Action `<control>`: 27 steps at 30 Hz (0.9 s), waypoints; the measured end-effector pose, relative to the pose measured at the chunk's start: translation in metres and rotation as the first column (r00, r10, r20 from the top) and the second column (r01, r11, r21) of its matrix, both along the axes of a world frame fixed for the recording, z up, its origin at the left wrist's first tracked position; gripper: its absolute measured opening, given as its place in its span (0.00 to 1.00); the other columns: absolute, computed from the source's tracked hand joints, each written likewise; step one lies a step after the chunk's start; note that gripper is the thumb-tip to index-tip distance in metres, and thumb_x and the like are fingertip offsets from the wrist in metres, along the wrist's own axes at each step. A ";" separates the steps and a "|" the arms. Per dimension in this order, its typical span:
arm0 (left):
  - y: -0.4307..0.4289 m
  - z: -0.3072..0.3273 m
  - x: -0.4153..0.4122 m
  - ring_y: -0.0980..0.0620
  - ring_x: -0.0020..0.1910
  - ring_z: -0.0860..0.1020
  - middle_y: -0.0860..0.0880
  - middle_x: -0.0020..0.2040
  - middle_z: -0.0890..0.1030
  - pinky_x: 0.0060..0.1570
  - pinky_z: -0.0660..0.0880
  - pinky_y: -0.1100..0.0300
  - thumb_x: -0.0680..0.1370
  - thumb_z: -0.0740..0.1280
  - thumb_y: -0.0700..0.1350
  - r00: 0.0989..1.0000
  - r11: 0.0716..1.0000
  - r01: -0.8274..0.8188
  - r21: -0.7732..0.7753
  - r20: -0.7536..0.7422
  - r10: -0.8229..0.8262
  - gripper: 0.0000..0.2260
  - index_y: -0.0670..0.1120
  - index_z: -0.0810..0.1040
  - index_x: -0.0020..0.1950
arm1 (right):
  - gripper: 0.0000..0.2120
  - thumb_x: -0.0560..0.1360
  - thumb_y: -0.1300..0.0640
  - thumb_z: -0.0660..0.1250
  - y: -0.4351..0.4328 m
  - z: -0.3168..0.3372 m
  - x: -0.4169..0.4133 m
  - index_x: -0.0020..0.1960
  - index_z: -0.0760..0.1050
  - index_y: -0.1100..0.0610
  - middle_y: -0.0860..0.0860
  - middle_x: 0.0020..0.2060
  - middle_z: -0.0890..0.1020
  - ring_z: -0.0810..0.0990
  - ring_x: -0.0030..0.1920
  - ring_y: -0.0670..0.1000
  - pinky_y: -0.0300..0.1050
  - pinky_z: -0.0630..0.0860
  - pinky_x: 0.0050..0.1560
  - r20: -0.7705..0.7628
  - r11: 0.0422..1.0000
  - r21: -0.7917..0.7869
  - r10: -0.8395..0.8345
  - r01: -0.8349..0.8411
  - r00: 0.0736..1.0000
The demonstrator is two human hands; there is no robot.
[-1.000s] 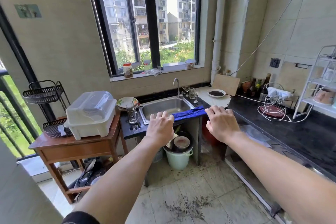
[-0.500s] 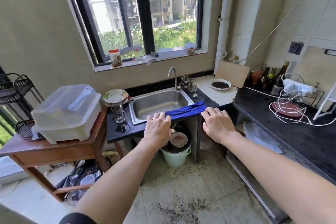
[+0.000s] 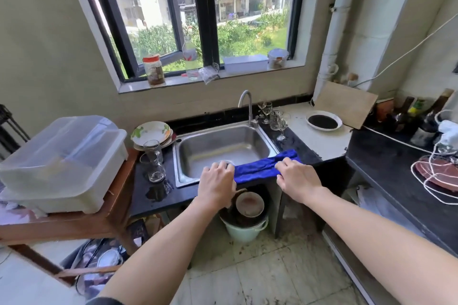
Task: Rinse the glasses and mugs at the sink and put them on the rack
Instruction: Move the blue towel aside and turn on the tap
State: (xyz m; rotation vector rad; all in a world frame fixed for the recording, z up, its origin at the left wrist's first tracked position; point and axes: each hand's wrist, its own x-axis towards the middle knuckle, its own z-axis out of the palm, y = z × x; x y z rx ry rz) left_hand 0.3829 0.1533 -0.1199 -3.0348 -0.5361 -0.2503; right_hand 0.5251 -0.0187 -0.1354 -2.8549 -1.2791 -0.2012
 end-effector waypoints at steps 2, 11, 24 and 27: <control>0.026 -0.006 0.033 0.44 0.56 0.75 0.46 0.55 0.78 0.52 0.68 0.53 0.77 0.57 0.45 1.000 1.000 0.005 -0.020 0.018 -0.005 0.11 0.45 0.74 0.56 | 0.11 0.79 0.52 0.56 0.024 -0.003 0.027 0.58 0.73 0.54 0.51 0.55 0.76 0.77 0.57 0.54 0.48 0.75 0.48 0.006 1.000 -0.012 -0.004 0.004 1.000; 0.101 -0.001 0.168 0.43 0.55 0.75 0.45 0.54 0.77 0.49 0.70 0.52 0.76 0.58 0.45 0.998 0.997 0.067 -0.045 0.003 -0.067 0.09 0.45 0.73 0.53 | 0.12 0.80 0.51 0.56 0.096 0.004 0.142 0.57 0.73 0.54 0.51 0.53 0.78 0.79 0.54 0.54 0.49 0.75 0.46 -0.009 0.999 0.019 -0.031 0.032 0.999; 0.194 -0.043 0.354 0.44 0.54 0.75 0.46 0.53 0.77 0.48 0.69 0.53 0.79 0.57 0.50 0.997 0.994 -0.066 -0.082 -0.044 0.062 0.10 0.45 0.72 0.53 | 0.12 0.78 0.49 0.57 0.205 -0.073 0.353 0.53 0.75 0.54 0.52 0.49 0.82 0.81 0.48 0.58 0.49 0.75 0.46 -0.314 0.992 0.045 -0.097 0.117 0.944; 0.216 -0.050 0.394 0.43 0.52 0.75 0.46 0.52 0.77 0.47 0.69 0.52 0.81 0.56 0.52 0.992 0.986 -0.125 -0.107 -0.024 0.123 0.12 0.45 0.72 0.54 | 0.13 0.78 0.47 0.57 0.235 -0.094 0.398 0.51 0.76 0.53 0.54 0.47 0.82 0.80 0.48 0.59 0.48 0.75 0.44 -0.449 0.974 0.067 -0.163 0.215 0.879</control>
